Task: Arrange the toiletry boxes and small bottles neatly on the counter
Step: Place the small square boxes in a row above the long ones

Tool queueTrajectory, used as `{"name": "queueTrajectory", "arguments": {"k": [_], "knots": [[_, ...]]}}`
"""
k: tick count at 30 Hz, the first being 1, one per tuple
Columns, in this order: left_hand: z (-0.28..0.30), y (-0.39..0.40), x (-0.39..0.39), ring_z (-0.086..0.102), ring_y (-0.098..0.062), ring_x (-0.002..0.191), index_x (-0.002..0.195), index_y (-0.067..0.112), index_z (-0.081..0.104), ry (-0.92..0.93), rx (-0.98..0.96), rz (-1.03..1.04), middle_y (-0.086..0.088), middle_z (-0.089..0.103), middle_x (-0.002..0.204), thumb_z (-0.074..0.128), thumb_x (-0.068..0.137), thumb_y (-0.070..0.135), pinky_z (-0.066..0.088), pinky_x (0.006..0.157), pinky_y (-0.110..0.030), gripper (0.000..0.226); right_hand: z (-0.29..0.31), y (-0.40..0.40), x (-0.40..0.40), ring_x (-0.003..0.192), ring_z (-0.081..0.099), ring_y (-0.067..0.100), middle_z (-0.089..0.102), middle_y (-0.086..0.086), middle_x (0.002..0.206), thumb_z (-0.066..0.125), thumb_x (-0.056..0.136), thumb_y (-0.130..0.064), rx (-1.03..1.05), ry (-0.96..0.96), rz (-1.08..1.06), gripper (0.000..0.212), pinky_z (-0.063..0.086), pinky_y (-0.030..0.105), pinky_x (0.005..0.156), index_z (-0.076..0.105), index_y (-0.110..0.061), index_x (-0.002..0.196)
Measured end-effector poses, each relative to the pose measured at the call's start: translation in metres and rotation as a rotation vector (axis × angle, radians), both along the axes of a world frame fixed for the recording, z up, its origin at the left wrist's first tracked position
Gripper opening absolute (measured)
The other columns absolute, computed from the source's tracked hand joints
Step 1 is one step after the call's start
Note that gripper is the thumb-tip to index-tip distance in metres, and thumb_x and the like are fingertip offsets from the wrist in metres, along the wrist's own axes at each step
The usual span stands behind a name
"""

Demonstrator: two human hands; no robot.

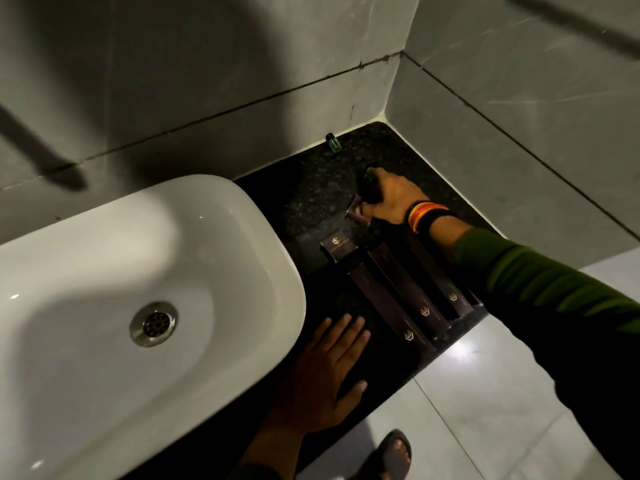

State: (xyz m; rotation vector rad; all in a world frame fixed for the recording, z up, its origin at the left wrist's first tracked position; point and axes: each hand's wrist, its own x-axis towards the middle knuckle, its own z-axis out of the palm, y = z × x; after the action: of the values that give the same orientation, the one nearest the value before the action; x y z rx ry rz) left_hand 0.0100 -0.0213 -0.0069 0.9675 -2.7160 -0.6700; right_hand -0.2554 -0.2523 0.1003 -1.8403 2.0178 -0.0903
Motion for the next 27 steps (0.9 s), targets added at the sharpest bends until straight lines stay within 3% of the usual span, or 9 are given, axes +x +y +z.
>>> {"name": "queueTrajectory", "arguments": {"k": [3,9,14,21,24,27], "knots": [[0.000,0.000,0.000,0.002,-0.019,0.168,0.171,0.020,0.025,0.003,-0.011,0.000,0.001,0.015,0.181,0.051,0.105,0.050,0.012,0.135,-0.050,0.078,-0.010,0.007,0.006,0.119,0.061,0.034,0.061,0.013,0.131,0.084,0.066,-0.050,0.098,0.070,-0.002,0.089,0.050,0.042,0.100,0.048,-0.015,0.140],[-0.001,0.000,-0.001,0.004,-0.021,0.168,0.171,0.019,0.026,-0.018,-0.014,0.001,-0.001,0.019,0.180,0.050,0.104,0.050,0.014,0.134,-0.052,0.078,-0.008,0.012,0.003,0.127,0.059,0.030,0.061,0.008,0.139,0.086,0.068,-0.011,0.059,0.025,0.119,0.085,0.046,0.040,0.108,0.048,-0.024,0.143],[0.001,-0.001,-0.001,0.004,-0.022,0.168,0.171,0.018,0.026,-0.051,-0.025,-0.011,-0.002,0.017,0.181,0.050,0.105,0.050,0.014,0.134,-0.052,0.078,-0.006,0.022,-0.002,0.126,0.059,0.026,0.061,0.001,0.139,0.079,0.072,-0.002,0.077,0.024,0.263,0.088,0.046,0.036,0.108,0.043,-0.028,0.147],[0.001,0.000,-0.001,0.003,-0.021,0.168,0.171,0.018,0.027,-0.027,-0.009,-0.002,-0.002,0.016,0.181,0.052,0.104,0.048,0.014,0.133,-0.052,0.078,0.003,0.016,-0.024,0.126,0.058,0.026,0.055,0.004,0.145,0.080,0.074,-0.005,0.013,-0.134,0.125,0.086,0.049,0.038,0.105,0.042,-0.025,0.149],[-0.001,-0.001,-0.001,0.001,-0.020,0.168,0.171,0.019,0.024,-0.042,-0.005,-0.002,0.000,0.014,0.181,0.051,0.105,0.049,0.012,0.134,-0.051,0.078,0.006,0.000,-0.039,0.126,0.058,0.029,0.057,0.009,0.141,0.075,0.081,-0.010,-0.105,-0.076,0.030,0.069,0.048,0.039,0.106,0.049,-0.020,0.144],[0.002,0.000,-0.002,0.004,-0.021,0.168,0.171,0.018,0.025,-0.057,-0.003,-0.008,-0.001,0.015,0.181,0.052,0.105,0.048,0.016,0.133,-0.053,0.078,0.003,-0.018,-0.040,0.138,0.048,0.033,0.050,0.014,0.149,0.069,0.085,-0.009,-0.105,0.009,0.016,0.064,0.036,0.037,0.116,0.049,-0.014,0.145]]}}
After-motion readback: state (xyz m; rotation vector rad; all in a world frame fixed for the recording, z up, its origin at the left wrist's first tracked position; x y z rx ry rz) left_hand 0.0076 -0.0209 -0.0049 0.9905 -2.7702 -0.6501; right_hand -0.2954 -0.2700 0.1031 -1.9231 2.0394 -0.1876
